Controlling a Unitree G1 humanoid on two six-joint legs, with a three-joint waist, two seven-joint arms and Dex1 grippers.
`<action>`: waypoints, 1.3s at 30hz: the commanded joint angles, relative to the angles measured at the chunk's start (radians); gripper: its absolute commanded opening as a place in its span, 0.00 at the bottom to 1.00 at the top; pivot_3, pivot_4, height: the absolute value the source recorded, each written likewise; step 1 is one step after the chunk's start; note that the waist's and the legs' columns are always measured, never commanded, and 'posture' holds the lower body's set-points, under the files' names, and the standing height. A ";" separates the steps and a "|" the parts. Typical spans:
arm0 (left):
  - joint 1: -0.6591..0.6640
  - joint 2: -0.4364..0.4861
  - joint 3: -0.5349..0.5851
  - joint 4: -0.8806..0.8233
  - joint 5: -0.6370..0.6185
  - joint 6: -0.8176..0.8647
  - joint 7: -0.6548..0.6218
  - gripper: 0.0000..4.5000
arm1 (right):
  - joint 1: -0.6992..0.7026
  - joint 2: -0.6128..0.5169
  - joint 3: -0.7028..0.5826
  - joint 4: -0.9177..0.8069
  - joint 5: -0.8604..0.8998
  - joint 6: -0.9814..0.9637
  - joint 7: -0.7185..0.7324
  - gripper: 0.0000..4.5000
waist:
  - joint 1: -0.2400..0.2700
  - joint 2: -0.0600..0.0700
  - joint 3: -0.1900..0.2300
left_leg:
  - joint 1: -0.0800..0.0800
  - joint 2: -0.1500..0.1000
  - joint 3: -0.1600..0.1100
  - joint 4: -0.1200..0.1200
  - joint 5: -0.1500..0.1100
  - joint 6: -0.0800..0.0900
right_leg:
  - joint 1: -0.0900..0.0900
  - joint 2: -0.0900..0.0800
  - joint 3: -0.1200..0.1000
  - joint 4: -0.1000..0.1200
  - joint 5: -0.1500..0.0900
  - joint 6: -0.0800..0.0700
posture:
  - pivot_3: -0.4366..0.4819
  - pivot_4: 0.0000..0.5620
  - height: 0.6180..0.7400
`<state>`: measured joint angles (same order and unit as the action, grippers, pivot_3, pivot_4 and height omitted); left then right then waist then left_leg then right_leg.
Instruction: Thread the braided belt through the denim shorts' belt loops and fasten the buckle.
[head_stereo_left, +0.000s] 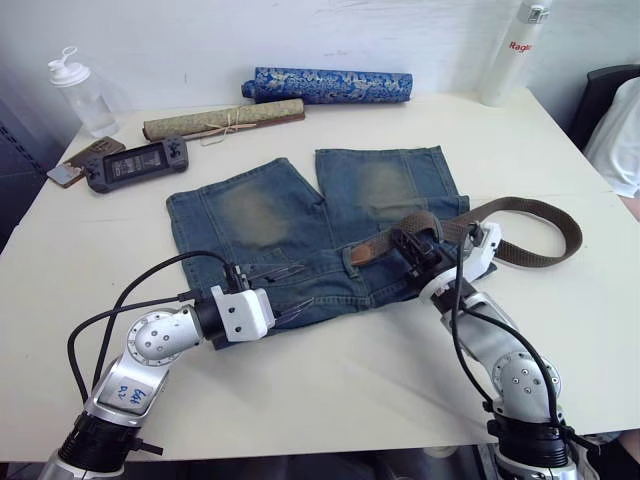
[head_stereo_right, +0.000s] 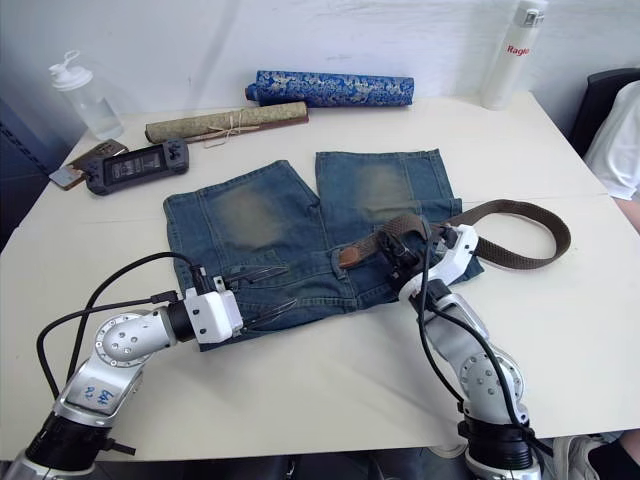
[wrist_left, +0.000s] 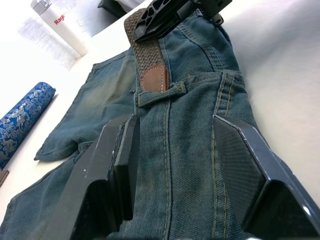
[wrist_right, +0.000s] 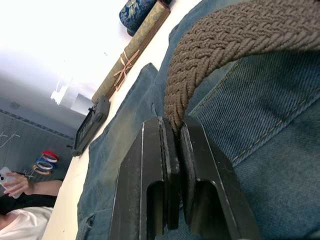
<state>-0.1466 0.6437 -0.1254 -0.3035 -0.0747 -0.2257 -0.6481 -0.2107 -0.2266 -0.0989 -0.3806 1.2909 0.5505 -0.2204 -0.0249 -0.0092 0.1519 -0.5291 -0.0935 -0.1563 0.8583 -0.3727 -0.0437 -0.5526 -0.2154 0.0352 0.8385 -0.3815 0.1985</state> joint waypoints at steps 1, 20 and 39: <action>-0.011 -0.005 0.027 -0.011 0.006 -0.015 -0.003 0.57 | -0.024 -0.053 -0.048 -0.019 -0.062 0.006 0.042 0.00 | 0.001 0.000 0.000 | 0.000 0.000 0.000 0.000 0.000 0.000 | 0.000 0.000 0.000 0.000 0.000 0.000 | 0.48 0.27 0.16; -0.019 -0.010 0.018 0.010 0.044 -0.049 -0.009 0.57 | -0.005 0.047 0.023 -0.065 -0.090 0.106 0.014 0.00 | -0.003 0.000 0.000 | 0.001 0.000 0.000 -0.001 0.000 0.000 | 0.000 -0.001 0.000 0.000 0.000 -0.001 | 0.48 0.27 0.16; -0.024 -0.012 0.017 0.026 0.056 -0.073 -0.019 0.57 | -0.018 0.007 -0.045 0.016 0.079 0.246 -0.014 0.00 | -0.001 0.000 0.000 | 0.001 0.000 0.000 -0.001 0.000 0.000 | 0.000 -0.001 -0.001 0.001 -0.001 -0.002 | 0.48 0.27 0.16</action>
<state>-0.1716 0.6322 -0.1263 -0.2613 -0.0211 -0.2830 -0.6685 -0.2270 -0.2253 -0.1606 -0.3450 1.3562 0.7857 -0.2644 -0.0262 -0.0092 0.1515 -0.5283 -0.0934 -0.1561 0.8575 -0.3728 -0.0437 -0.5526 -0.2162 0.0344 0.8392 -0.3824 0.1969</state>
